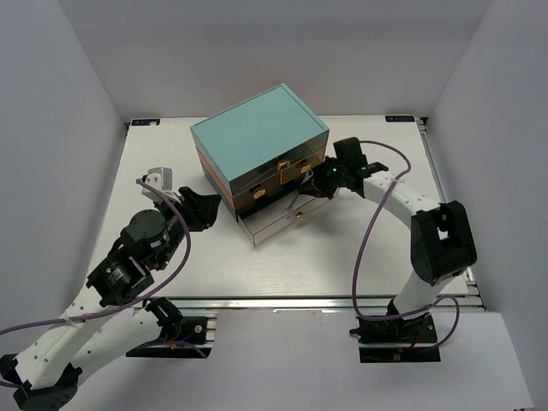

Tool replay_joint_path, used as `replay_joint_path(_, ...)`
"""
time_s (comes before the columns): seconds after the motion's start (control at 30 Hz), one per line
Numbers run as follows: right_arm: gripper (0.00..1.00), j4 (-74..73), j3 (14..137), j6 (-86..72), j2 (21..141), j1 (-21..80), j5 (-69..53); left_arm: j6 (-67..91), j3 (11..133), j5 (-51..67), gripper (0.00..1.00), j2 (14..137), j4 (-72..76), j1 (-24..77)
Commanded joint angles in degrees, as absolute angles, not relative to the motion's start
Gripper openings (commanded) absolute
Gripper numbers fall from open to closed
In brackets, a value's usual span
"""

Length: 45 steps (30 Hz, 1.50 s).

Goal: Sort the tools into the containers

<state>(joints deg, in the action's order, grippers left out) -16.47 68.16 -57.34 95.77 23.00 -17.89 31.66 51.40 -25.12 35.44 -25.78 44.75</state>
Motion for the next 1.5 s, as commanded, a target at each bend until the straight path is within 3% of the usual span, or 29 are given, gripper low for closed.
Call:
replay_joint_path(0.0,0.0,-9.8,72.9,-64.4,97.5,24.9,-16.3,32.1,52.7,-26.1,0.54,35.0,-26.3,44.7)
replay_joint_path(0.1,0.07,-7.3,74.1,-65.7,99.7,26.2,-15.0,31.9,52.8,-26.1,0.54,35.4,-26.1,44.8)
replay_joint_path(0.13,0.16,-6.9,74.5,-65.9,100.1,26.5,-14.9,31.8,52.9,-26.0,0.54,35.6,-26.0,44.7)
replay_joint_path(0.2,0.25,-6.6,75.1,-66.0,100.5,26.7,-14.9,31.6,53.3,-26.1,0.54,36.2,-26.0,44.7)
replay_joint_path(0.23,0.39,-6.8,75.1,-65.7,100.5,26.7,-15.1,31.6,53.4,-26.1,0.54,36.3,-26.1,44.7)
replay_joint_path(0.3,0.49,-6.9,73.7,-64.8,99.7,26.4,-16.0,31.6,53.4,-26.3,0.54,36.4,-26.0,44.8)
replay_joint_path(0.33,0.5,-6.7,72.8,-64.1,98.7,26.2,-17.4,31.6,53.3,-26.3,0.54,36.3,-25.8,44.8)
replay_joint_path(0.4,0.46,-4.8,70.8,-62.7,97.3,25.6,-19.5,31.6,52.9,-26.4,0.54,36.1,-25.6,44.7)
replay_joint_path(0.47,0.36,-2.2,67.9,-59.0,95.2,25.3,-22.8,31.6,52.8,-26.4,0.54,36.2,-25.5,44.7)
replay_joint_path(0.5,0.15,-1.0,66.9,-57.3,94.5,24.7,-24.1,31.5,52.8,-26.4,0.54,36.3,-25.3,44.7)
replay_joint_path(0.53,0.02,1.0,65.4,-51.4,93.4,24.4,-27.8,31.2,52.7,-26.3,0.54,36.3,-25.1,44.7)
replay_joint_path(0.57,0.0,1.8,65.5,-47.1,92.8,24.3,-28.9,30.9,52.8,-26.3,0.54,36.4,-25.0,44.7)
replay_joint_path(0.7,0.0,-6.7,66.0,-19.4,88.5,24.2,-27.5,29.1,53.9,-27.7,0.49,37.1,-23.7,44.7)
replay_joint_path(0.83,0.0,-6.7,58.0,-0.6,82.0,24.0,-16.1,25.4,55.0,-28.3,0.44,39.1,-20.4,44.7)
replay_joint_path(0.93,0.0,-12.1,54.2,-7.7,84.3,22.5,-4.2,23.2,56.6,-27.3,0.44,43.4,-18.7,44.8)
replay_joint_path(1.03,0.0,-14.2,55.2,-14.6,88.4,19.7,-11.2,21.7,59.7,-26.1,0.45,48.4,-18.5,44.8)
replay_joint_path(1.17,0.0,-10.9,56.5,-22.8,92.2,20.6,-11.6,20.9,60.8,-26.3,0.48,51.2,-18.7,44.7)
replay_joint_path(1.47,0.0,-4.8,66.1,-39.9,106.9,22.0,-20.1,25.5,60.5,-28.0,0.5,47.4,-21.7,44.7)
